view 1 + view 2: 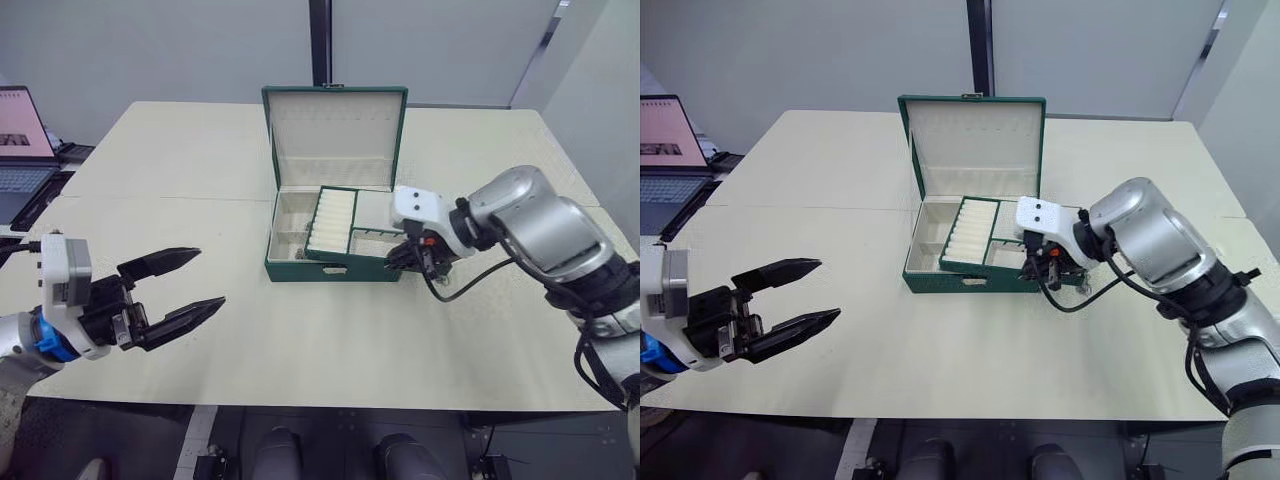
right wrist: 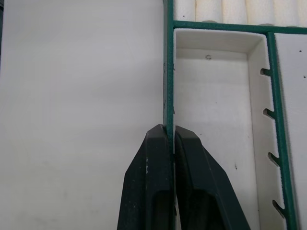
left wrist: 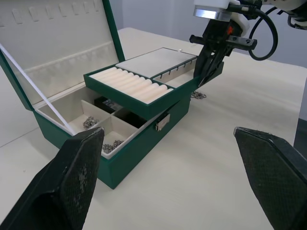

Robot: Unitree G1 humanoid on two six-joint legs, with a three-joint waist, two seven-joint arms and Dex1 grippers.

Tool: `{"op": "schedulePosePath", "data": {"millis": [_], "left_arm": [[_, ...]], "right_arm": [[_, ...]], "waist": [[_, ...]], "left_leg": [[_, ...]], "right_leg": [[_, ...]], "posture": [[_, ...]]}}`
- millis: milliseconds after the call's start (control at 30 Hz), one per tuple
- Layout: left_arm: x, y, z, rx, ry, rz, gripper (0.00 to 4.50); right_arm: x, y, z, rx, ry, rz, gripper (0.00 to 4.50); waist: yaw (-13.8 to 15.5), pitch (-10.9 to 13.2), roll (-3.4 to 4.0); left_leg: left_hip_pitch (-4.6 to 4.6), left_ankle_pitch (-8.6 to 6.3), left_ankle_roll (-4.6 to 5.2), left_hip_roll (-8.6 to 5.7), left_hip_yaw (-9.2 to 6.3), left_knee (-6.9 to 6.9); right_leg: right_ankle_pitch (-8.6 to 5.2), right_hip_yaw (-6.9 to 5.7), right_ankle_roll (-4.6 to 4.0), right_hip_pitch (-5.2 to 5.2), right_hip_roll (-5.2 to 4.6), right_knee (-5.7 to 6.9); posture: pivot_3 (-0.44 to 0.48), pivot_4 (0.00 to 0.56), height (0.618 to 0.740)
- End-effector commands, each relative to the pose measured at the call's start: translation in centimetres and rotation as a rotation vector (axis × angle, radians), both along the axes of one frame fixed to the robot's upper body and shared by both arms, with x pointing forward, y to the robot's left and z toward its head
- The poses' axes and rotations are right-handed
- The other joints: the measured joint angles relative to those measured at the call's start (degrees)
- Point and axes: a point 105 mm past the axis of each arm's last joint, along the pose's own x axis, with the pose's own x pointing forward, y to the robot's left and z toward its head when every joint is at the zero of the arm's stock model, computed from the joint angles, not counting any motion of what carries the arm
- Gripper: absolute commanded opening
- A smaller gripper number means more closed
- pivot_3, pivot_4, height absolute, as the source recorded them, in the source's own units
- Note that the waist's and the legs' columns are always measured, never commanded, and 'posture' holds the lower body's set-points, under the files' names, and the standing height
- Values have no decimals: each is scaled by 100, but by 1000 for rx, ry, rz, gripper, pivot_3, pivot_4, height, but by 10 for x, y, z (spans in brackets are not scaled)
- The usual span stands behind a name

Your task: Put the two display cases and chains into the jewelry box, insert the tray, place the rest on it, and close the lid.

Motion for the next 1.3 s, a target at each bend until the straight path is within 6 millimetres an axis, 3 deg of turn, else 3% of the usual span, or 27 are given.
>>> {"op": "schedulePosePath", "data": {"millis": [33,533,1300], "left_arm": [[-5,4,9,9,-56,17,4500],[-8,1,12,5,-70,28,4500],[-6,-6,16,-1,-73,28,4500]], "right_arm": [[7,14,18,11,-92,62,21],[28,40,4,15,-107,117,21],[28,68,1,52,-94,163,21]], "waist": [[-5,0,0],[-32,-1,-6],[-127,-4,-11]], "left_leg": [[1,0,0,0,0,1],[1,0,0,1,-7,0],[1,0,0,3,-15,-2]], "right_leg": [[0,0,0,-1,0,0],[0,-8,0,1,1,2],[0,-13,0,7,4,5]], "posture": [[0,150,726],[0,150,726],[0,150,726]]}}
